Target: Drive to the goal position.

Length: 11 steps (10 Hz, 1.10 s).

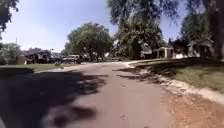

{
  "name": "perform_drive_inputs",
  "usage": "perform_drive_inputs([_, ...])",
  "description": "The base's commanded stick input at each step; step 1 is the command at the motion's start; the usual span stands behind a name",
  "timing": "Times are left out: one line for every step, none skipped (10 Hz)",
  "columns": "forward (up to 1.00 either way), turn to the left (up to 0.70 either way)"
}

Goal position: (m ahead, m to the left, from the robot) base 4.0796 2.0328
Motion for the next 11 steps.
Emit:
perform_drive_inputs([0.5, 0.0])
perform_drive_inputs([0.5, 0.0])
perform_drive_inputs([0.5, 0.0])
perform_drive_inputs([0.5, 0.1])
perform_drive_inputs([0.5, 0.23])
perform_drive_inputs([0.5, 0.37])
perform_drive_inputs([0.5, 0.5])
perform_drive_inputs([0.5, 0.14])
perform_drive_inputs([0.5, 0.0])
perform_drive_inputs([0.5, 0.0])
perform_drive_inputs([0.5, 0.0])
